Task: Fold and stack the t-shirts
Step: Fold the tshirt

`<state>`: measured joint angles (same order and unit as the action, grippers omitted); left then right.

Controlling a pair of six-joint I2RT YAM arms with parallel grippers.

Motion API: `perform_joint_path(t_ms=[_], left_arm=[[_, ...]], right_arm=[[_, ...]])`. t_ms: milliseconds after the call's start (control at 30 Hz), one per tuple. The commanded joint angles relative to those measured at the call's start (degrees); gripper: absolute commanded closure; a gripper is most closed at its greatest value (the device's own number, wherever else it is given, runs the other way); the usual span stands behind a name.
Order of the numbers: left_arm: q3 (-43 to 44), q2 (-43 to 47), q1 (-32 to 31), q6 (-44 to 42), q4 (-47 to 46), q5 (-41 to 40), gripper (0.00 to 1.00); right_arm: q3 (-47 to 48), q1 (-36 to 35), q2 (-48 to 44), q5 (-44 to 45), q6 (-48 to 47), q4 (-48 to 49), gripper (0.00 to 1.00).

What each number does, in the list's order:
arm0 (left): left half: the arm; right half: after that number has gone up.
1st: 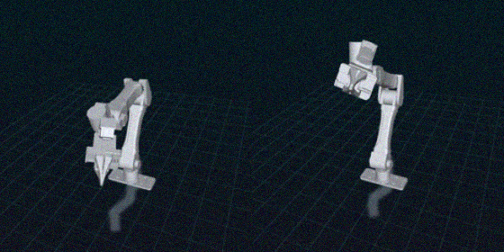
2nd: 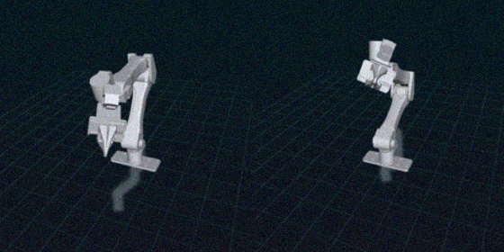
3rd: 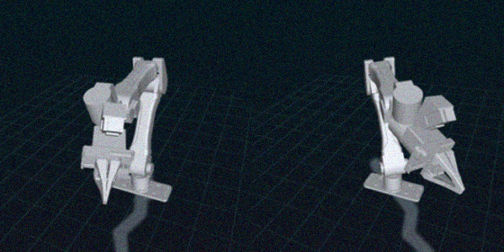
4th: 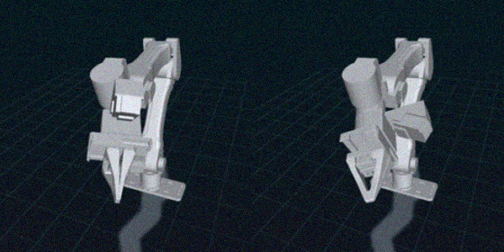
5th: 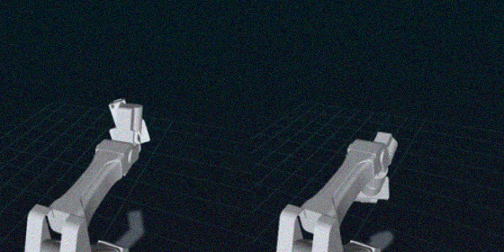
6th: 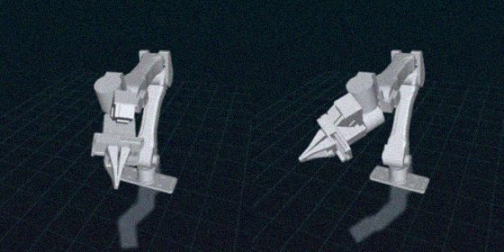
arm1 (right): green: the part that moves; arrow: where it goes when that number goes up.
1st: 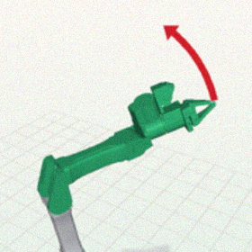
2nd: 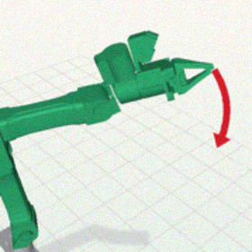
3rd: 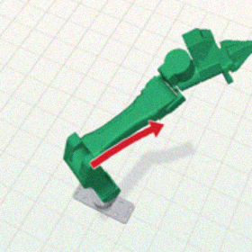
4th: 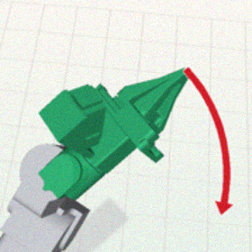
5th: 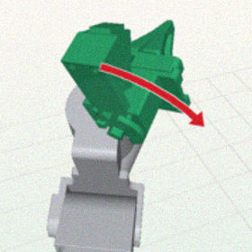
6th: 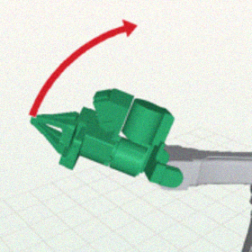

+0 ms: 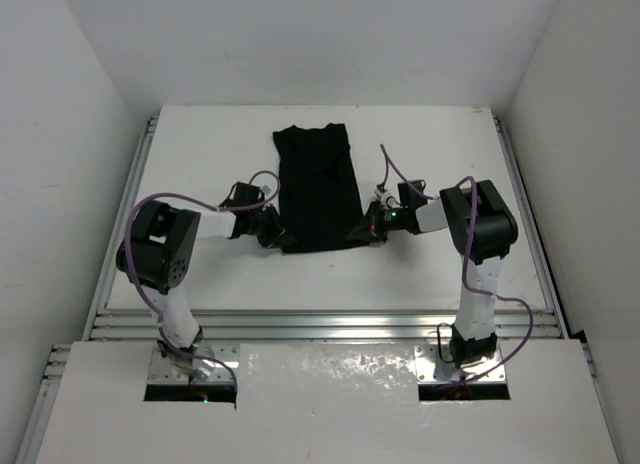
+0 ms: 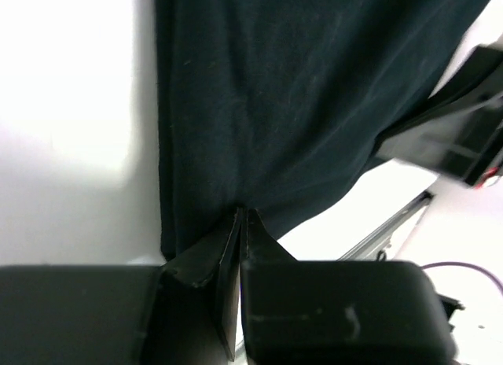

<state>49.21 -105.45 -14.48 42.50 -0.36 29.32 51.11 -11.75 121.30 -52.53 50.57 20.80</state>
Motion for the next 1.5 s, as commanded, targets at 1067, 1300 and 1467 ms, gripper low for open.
perform_joint_path(t_ms=[1067,1300,1467], left_arm=[[-12.65,15.45,0.77,-2.51,8.28,-11.56,0.48],[-10.19,11.06,0.86,-2.07,5.03,-13.94,0.46],[-9.48,8.33,0.77,-0.76,5.28,-13.32,0.66]], right_arm=[[-5.06,2.26,-15.22,12.28,-18.14,-22.40,0.31],[-2.86,1.82,-10.03,12.54,-16.73,-21.23,0.30],[-1.90,1.73,-9.15,12.90,-16.99,-22.38,0.29]])
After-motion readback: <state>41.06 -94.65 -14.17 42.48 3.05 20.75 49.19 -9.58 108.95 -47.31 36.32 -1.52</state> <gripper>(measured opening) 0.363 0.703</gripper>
